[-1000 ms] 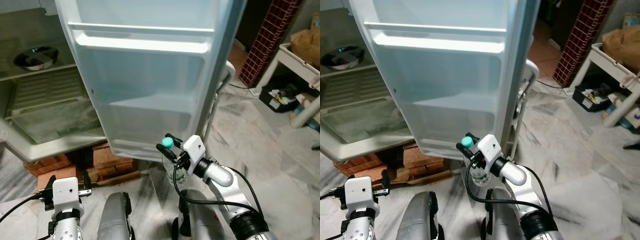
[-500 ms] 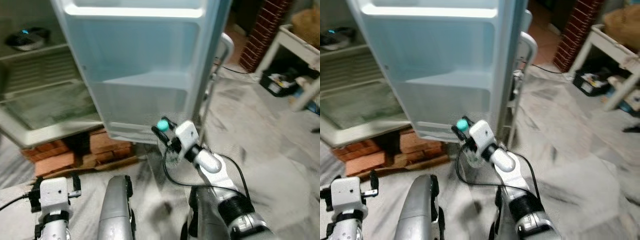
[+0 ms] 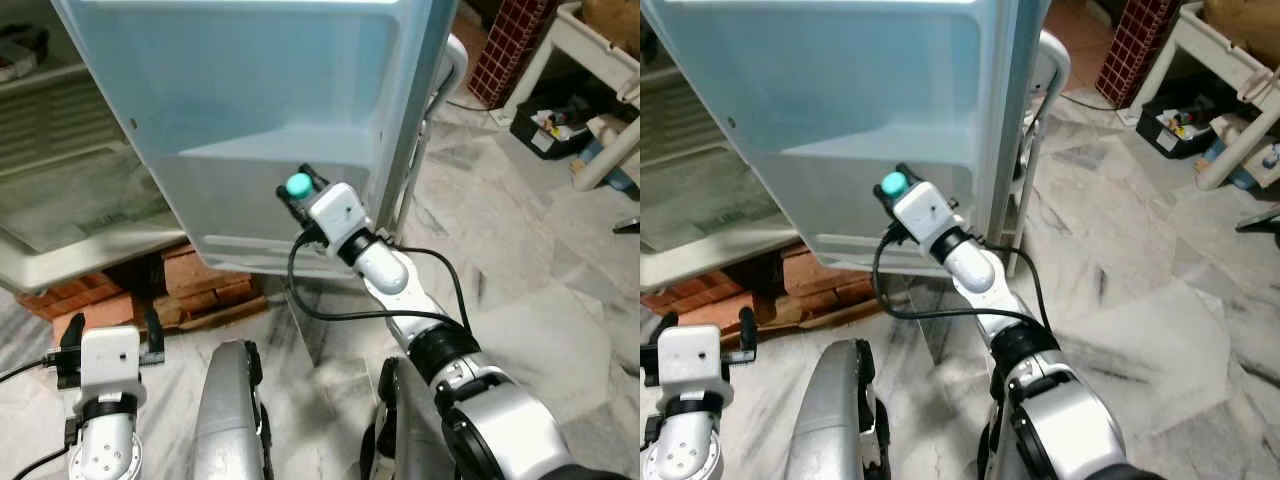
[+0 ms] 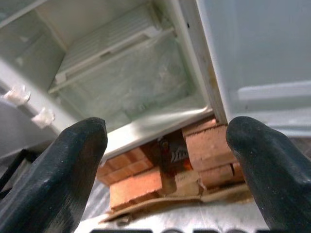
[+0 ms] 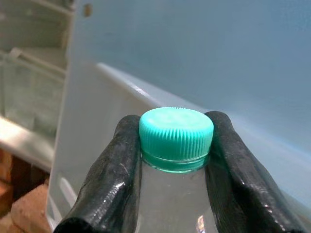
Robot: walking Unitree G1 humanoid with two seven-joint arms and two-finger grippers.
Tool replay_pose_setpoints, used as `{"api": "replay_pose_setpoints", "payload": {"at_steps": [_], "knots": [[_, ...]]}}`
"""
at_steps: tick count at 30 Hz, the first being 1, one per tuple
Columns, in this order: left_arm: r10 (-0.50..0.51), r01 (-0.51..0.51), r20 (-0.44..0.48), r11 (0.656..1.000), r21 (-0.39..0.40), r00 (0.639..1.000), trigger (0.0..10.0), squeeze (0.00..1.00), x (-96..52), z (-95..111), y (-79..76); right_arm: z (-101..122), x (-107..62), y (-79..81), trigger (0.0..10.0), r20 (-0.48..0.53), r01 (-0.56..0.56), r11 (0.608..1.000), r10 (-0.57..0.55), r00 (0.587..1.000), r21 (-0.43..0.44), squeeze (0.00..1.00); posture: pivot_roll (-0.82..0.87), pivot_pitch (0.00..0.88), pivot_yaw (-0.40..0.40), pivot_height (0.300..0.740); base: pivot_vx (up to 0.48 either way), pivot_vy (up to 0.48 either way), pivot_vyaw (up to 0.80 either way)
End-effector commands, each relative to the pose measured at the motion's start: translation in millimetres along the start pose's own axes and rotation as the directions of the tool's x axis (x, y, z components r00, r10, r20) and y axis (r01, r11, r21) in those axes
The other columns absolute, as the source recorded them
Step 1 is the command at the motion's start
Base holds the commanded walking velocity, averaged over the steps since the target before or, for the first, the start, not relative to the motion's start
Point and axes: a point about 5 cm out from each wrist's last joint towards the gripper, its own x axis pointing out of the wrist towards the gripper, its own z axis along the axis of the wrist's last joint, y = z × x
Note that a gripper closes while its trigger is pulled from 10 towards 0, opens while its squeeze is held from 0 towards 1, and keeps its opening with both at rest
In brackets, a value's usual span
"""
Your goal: Restocking fridge
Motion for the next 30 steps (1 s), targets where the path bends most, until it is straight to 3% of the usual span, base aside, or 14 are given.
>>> {"api": "replay_pose_setpoints", "payload": {"at_steps": [1,5,8,11,13,17,21,30], "knots": [[-0.002,0.002,-0.026,1.000,0.020,1.000,10.0,0.00,-5.3,-3.3,3.2,4.1,1.5,7.1,10.0,0.037,-0.051,0.996,0.054,0.998,-0.076,0.00,0.16,0.261,0.002,0.581,0.000,0.000,0.00],[0.002,-0.001,-0.030,1.000,0.021,1.000,10.0,0.00,-10.8,-2.4,4.9,3.4,-3.4,12.5,10.0,0.061,-0.112,0.965,0.130,0.990,-0.236,0.00,0.17,0.295,-0.006,0.581,0.000,0.000,0.00],[-0.001,0.002,-0.036,1.000,0.022,0.999,10.0,0.00,-14.3,-1.6,4.7,3.4,-4.0,15.0,10.0,0.074,-0.123,0.954,0.148,0.986,-0.272,0.00,0.18,0.304,-0.007,0.581,0.000,0.000,0.00],[-0.008,0.010,-0.045,1.000,0.028,0.999,10.0,0.00,-19.3,-0.1,2.9,0.8,-6.5,28.0,10.0,0.089,-0.155,0.902,0.208,0.974,-0.404,0.00,0.20,0.324,-0.010,0.581,0.000,0.000,0.00],[-0.009,0.010,-0.047,1.000,0.029,0.999,10.0,0.00,-21.2,1.1,3.4,1.7,-6.6,33.9,10.0,0.103,-0.166,0.883,0.233,0.967,-0.438,0.00,0.21,0.332,-0.010,0.581,0.000,0.000,0.00],[-0.008,0.009,-0.051,0.999,0.033,0.999,10.0,0.00,-23.7,2.3,4.9,6.9,-4.5,42.5,10.0,0.144,-0.176,0.882,0.261,0.954,-0.437,0.00,0.22,0.341,-0.011,0.581,0.000,0.000,0.00],[-0.007,0.010,-0.062,0.999,0.038,0.998,10.0,0.00,-29.6,2.8,6.7,23.2,5.8,55.2,10.0,0.237,-0.142,0.905,0.252,0.938,-0.401,0.00,0.23,0.354,-0.013,0.581,0.000,0.000,0.00],[-0.010,0.013,-0.069,0.999,0.042,0.998,10.0,0.00,-35.5,6.5,7.1,20.7,8.3,60.3,10.0,0.243,-0.115,0.848,0.275,0.930,-0.517,0.00,0.25,0.377,-0.017,0.581,0.000,0.000,0.00]]}}
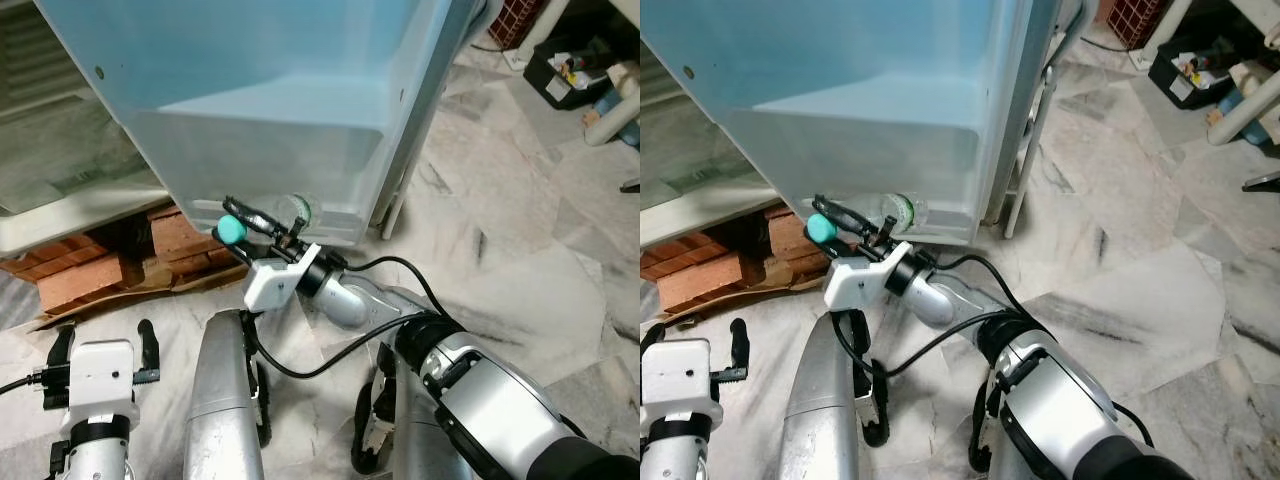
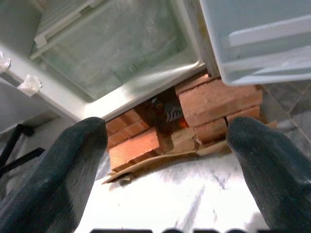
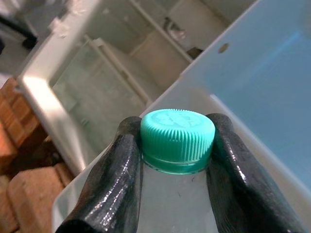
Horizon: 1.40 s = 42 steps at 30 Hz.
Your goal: Restocking fridge
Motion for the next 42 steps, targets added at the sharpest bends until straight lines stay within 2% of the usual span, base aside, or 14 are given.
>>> {"api": "replay_pose_setpoints", "payload": {"at_steps": [1,8,14,19,22,23,24,26,30,33,34,35,39,42], "knots": [[-0.007,0.007,-0.024,1.000,0.013,1.000,10.0,0.00,-7.0,-1.5,0.9,5.1,8.7,-4.7,10.0,0.042,0.009,0.999,-0.007,0.999,-0.045,0.00,0.25,0.383,-0.019,0.581,0.000,0.000,0.00],[-0.020,0.020,-0.007,1.000,0.023,1.000,10.0,0.00,-18.0,9.3,-1.5,-7.2,10.4,-22.3,10.0,-0.013,0.048,0.988,-0.050,0.999,-0.146,0.00,0.26,0.420,-0.025,0.581,0.000,0.000,0.00],[-0.032,0.032,-0.007,0.999,0.007,0.999,10.0,0.00,-27.5,16.6,-4.8,-17.0,9.5,-34.2,10.0,-0.081,0.079,0.984,-0.093,0.992,-0.162,0.00,0.26,0.455,-0.036,0.581,0.000,0.000,0.00],[-0.040,0.040,-0.028,0.999,0.000,0.999,10.0,0.00,-35.0,15.1,-5.7,-33.9,0.3,-35.0,10.0,-0.261,0.131,0.990,-0.141,0.955,-0.054,0.00,0.27,0.470,-0.045,0.581,0.000,0.000,0.00],[-0.036,0.036,-0.044,0.999,-0.002,0.998,10.0,0.00,-38.6,16.4,-4.6,-46.8,-12.3,-25.1,10.0,-0.405,0.167,0.985,-0.137,0.904,0.039,0.00,0.28,0.481,-0.047,0.581,0.000,0.000,0.00],[-0.034,0.034,-0.050,0.999,-0.004,0.998,10.0,0.00,-40.4,16.5,-4.1,-52.2,-18.7,-20.8,10.0,-0.466,0.197,0.977,-0.134,0.874,0.088,0.00,0.29,0.486,-0.048,0.581,0.000,0.000,0.00],[-0.034,0.034,-0.050,0.999,-0.004,0.998,10.0,0.00,-40.4,16.5,-4.1,-52.2,-18.7,-20.8,10.0,-0.466,0.197,0.977,-0.134,0.874,0.088,0.00,0.29,0.486,-0.048,0.581,0.000,0.000,0.00],[-0.031,0.030,-0.060,1.000,-0.006,0.998,10.0,0.00,-42.0,16.1,-3.3,-60.3,-28.4,-16.4,10.0,-0.555,0.258,0.953,-0.130,0.822,0.159,0.00,0.29,0.486,-0.048,0.581,0.000,0.000,0.00],[-0.030,0.030,-0.064,1.000,-0.007,0.997,10.0,0.00,-42.2,15.5,-3.1,-65.6,-34.8,-17.4,10.0,-0.598,0.298,0.935,-0.130,0.791,0.191,0.00,0.28,0.484,-0.049,0.581,0.000,0.000,0.00],[-0.033,0.033,-0.062,0.999,-0.007,0.998,10.0,0.00,-37.9,14.1,-3.8,-74.1,-43.7,-29.1,10.0,-0.636,0.352,0.915,-0.152,0.757,0.199,0.00,0.28,0.474,-0.047,0.581,0.000,0.000,0.00],[-0.033,0.033,-0.062,0.999,-0.007,0.998,10.0,0.00,-37.9,14.1,-3.8,-74.1,-43.7,-29.1,10.0,-0.636,0.352,0.915,-0.152,0.757,0.199,0.00,0.28,0.474,-0.047,0.581,0.000,0.000,0.00],[-0.033,0.033,-0.061,0.999,-0.007,0.998,10.0,0.00,-35.7,13.5,-4.3,-77.3,-46.8,-35.1,10.0,-0.646,0.369,0.908,-0.162,0.746,0.197,1.00,0.27,0.467,-0.048,0.581,0.000,0.000,0.00],[-0.032,0.032,-0.058,0.999,-0.009,0.998,10.0,0.00,-27.6,11.6,-5.4,-82.2,-51.2,-46.4,10.0,-0.659,0.379,0.907,-0.173,0.732,0.184,1.00,0.26,0.445,-0.046,0.581,0.000,0.000,0.00],[-0.033,0.033,-0.049,0.999,-0.008,0.998,10.0,0.00,-22.8,10.7,-6.5,-83.2,-52.0,-52.9,10.0,-0.651,0.376,0.910,-0.181,0.738,0.174,1.00,0.26,0.430,-0.046,0.581,0.000,0.000,0.00]]}}
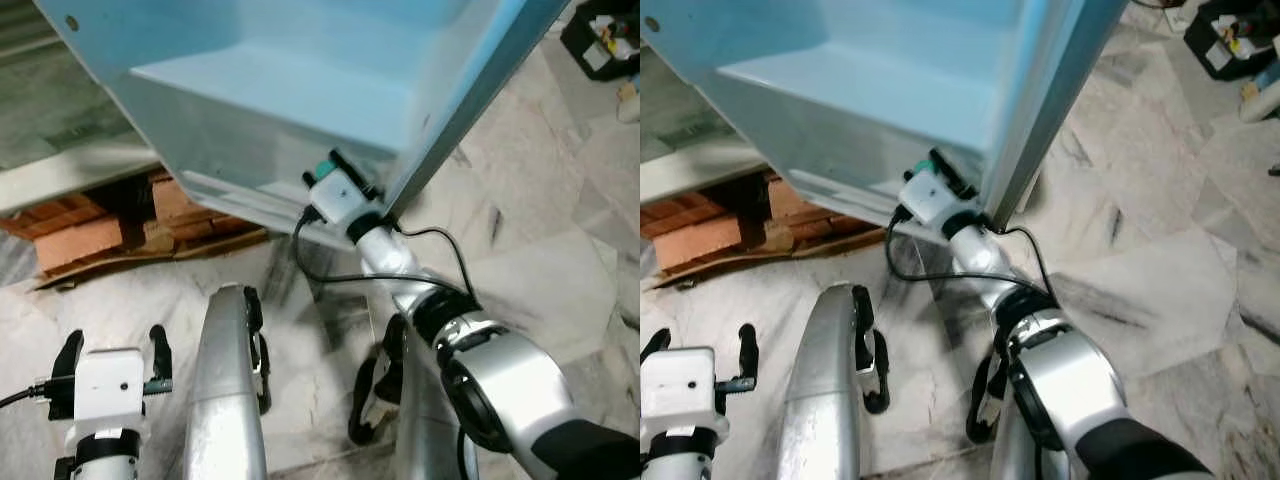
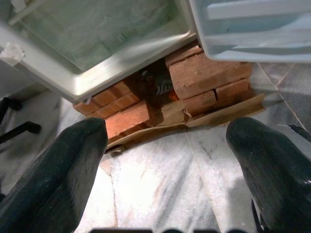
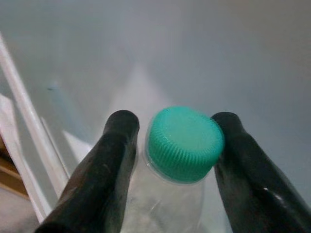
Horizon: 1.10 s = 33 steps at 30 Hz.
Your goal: Restocking fridge
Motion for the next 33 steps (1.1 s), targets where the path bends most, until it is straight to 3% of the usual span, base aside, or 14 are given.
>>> {"api": "replay_pose_setpoints", "payload": {"at_steps": [1,11,22,27,29,30,31,32,33], "knots": [[0.000,0.001,-0.045,1.000,0.020,0.999,10.0,0.00,-1.1,-10.1,1.9,-22.8,-13.4,3.0,10.0,-0.094,-0.008,1.000,0.010,0.996,0.017,1.00,0.25,0.422,-0.044,0.581,0.000,0.000,0.00],[0.032,-0.031,-0.051,0.999,0.019,0.998,10.0,0.00,20.5,-24.4,4.0,-16.9,-12.8,-9.7,10.0,-0.008,-0.062,0.998,0.062,0.998,-0.030,1.00,0.22,0.314,-0.046,0.581,0.000,0.000,0.00],[0.007,-0.007,-0.017,1.000,0.015,1.000,10.0,0.00,42.1,-27.7,-8.2,-18.1,-17.0,-16.8,10.0,0.026,-0.096,0.987,0.094,0.995,0.131,1.00,0.15,0.214,-0.012,0.581,0.000,0.000,0.00],[0.012,-0.011,-0.006,1.000,0.018,1.000,10.0,0.00,50.0,-30.7,-10.4,-31.0,-32.9,-12.4,10.0,0.020,-0.067,0.978,0.064,0.998,0.200,1.00,0.13,0.171,-0.012,0.581,0.000,0.000,0.00],[0.025,-0.025,0.001,1.000,0.012,1.000,10.0,0.00,55.2,-32.7,-10.3,-45.1,-48.8,-10.4,10.0,-0.013,-0.025,0.971,0.029,1.000,0.236,0.95,0.12,0.124,-0.014,0.581,0.000,0.000,0.00],[0.029,-0.029,0.002,1.000,0.009,1.000,10.0,0.00,56.5,-33.4,-9.9,-52.2,-56.9,-9.2,10.0,-0.038,0.000,0.964,0.010,0.999,0.266,0.47,0.12,0.112,-0.013,0.581,0.000,0.000,0.00],[0.031,-0.031,0.001,0.999,0.008,1.000,10.0,0.00,57.0,-34.1,-9.7,-55.7,-61.0,-8.2,10.0,-0.050,0.013,0.959,0.002,0.999,0.282,0.47,0.11,0.100,-0.010,0.581,0.000,0.000,0.00],[0.035,-0.035,-0.002,0.999,0.001,0.999,10.0,0.00,57.3,-35.0,-9.3,-60.7,-68.5,-7.0,10.0,-0.067,0.036,0.951,-0.016,0.998,0.306,0.02,0.11,0.090,-0.008,0.581,0.000,0.000,0.00],[0.038,-0.038,-0.007,0.999,-0.010,0.999,10.0,0.00,57.2,-35.9,-9.3,-65.0,-75.8,-5.6,10.0,-0.082,0.053,0.944,-0.028,0.996,0.325,0.00,0.11,0.085,-0.008,0.581,0.000,0.000,0.00]]}}
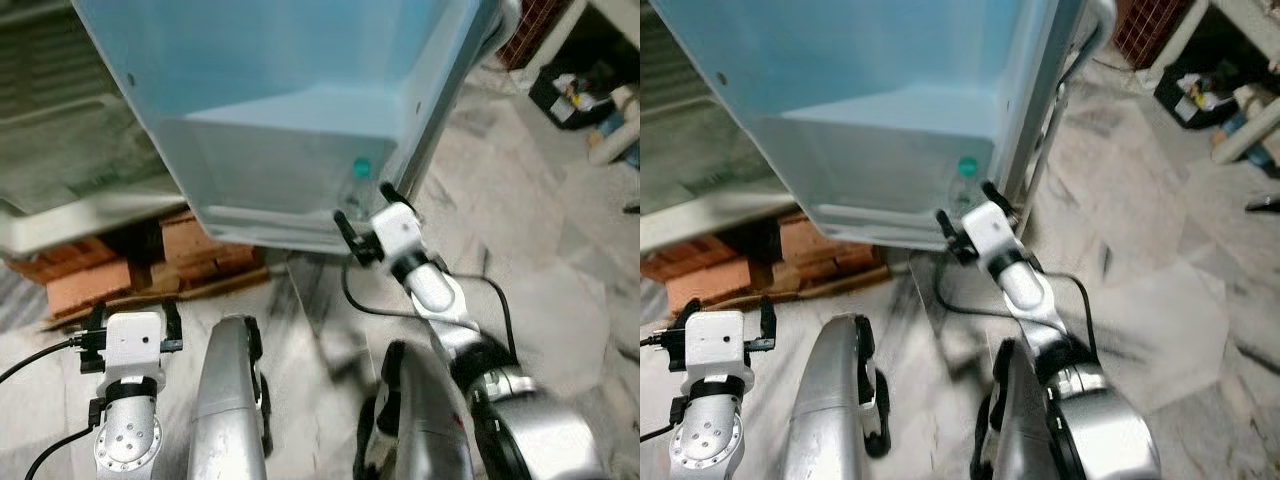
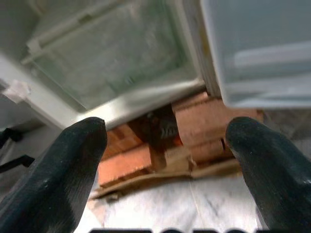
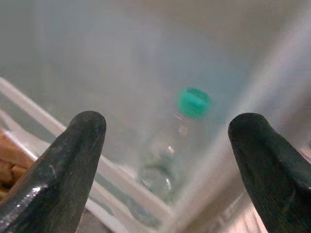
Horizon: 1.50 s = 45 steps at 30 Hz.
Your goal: Restocking fridge
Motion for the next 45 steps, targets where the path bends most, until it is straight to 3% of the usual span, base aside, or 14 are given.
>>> {"api": "replay_pose_setpoints", "payload": {"at_steps": [1,2,4,10,17,20,23,29,38,45], "knots": [[0.021,-0.021,-0.038,1.000,-0.006,0.999,10.0,0.00,-4.4,-10.8,3.4,-7.5,-14.2,-2.0,10.0,-0.014,0.035,0.998,-0.034,0.999,0.045,0.00,0.10,0.073,-0.006,0.581,0.000,0.000,0.00],[0.021,-0.021,-0.038,1.000,-0.006,0.999,10.0,0.00,-4.4,-10.8,3.4,-7.5,-14.2,-2.0,10.0,-0.014,0.035,0.998,-0.034,0.999,0.045,0.00,0.10,0.073,-0.006,0.581,0.000,0.000,0.00],[0.002,-0.003,-0.025,1.000,-0.028,1.000,10.0,0.00,-3.3,-11.3,-0.9,-13.8,-29.6,-1.2,10.0,-0.044,0.104,0.985,-0.098,0.994,0.140,0.00,0.10,0.034,0.010,0.581,0.000,0.000,0.00],[-0.033,0.034,0.020,0.998,-0.053,0.999,10.0,0.00,7.9,-2.6,-8.3,-3.4,-33.5,1.1,10.0,-0.012,0.147,0.952,-0.150,0.989,0.269,0.00,0.07,0.019,0.039,0.581,0.000,0.000,0.00],[-0.041,0.043,0.044,0.998,-0.038,0.998,10.0,0.00,11.5,-1.7,-11.8,4.7,-31.6,2.1,10.0,-0.005,0.150,0.952,-0.154,0.988,0.268,0.00,0.05,0.023,0.049,0.606,0.000,0.000,0.00],[0.011,-0.011,0.052,1.000,-0.007,0.999,10.0,0.00,20.3,0.0,-9.5,9.1,-32.7,-2.7,10.0,-0.008,0.147,0.952,-0.150,0.989,0.268,0.00,0.05,0.011,0.032,0.626,0.000,0.000,0.00],[0.011,-0.009,0.077,1.000,-0.027,0.997,10.0,0.00,33.0,7.4,-7.2,10.3,-29.8,-3.8,10.0,-0.011,0.139,0.955,-0.141,0.990,0.263,0.00,0.05,0.021,0.024,0.646,0.000,0.000,0.00],[0.021,-0.020,0.073,1.000,-0.006,0.997,10.0,0.00,30.5,4.3,-5.5,11.4,-30.2,-4.0,10.0,-0.013,0.124,0.958,-0.125,0.992,0.257,0.00,0.05,0.032,0.018,0.671,0.000,0.000,0.00],[0.023,-0.021,0.039,0.999,-0.033,0.999,10.0,0.00,21.5,-4.0,-17.4,9.9,-29.9,-13.9,10.0,-0.044,0.134,0.959,-0.127,0.991,0.250,0.00,0.05,0.035,0.008,0.736,0.000,0.000,0.00],[0.012,-0.011,0.044,0.999,-0.032,0.999,10.0,0.00,21.3,-4.0,-17.2,5.3,-39.6,-9.7,10.0,-0.068,0.122,0.960,-0.109,0.992,0.253,0.00,0.04,0.044,0.006,0.740,0.000,0.000,0.00]]}}
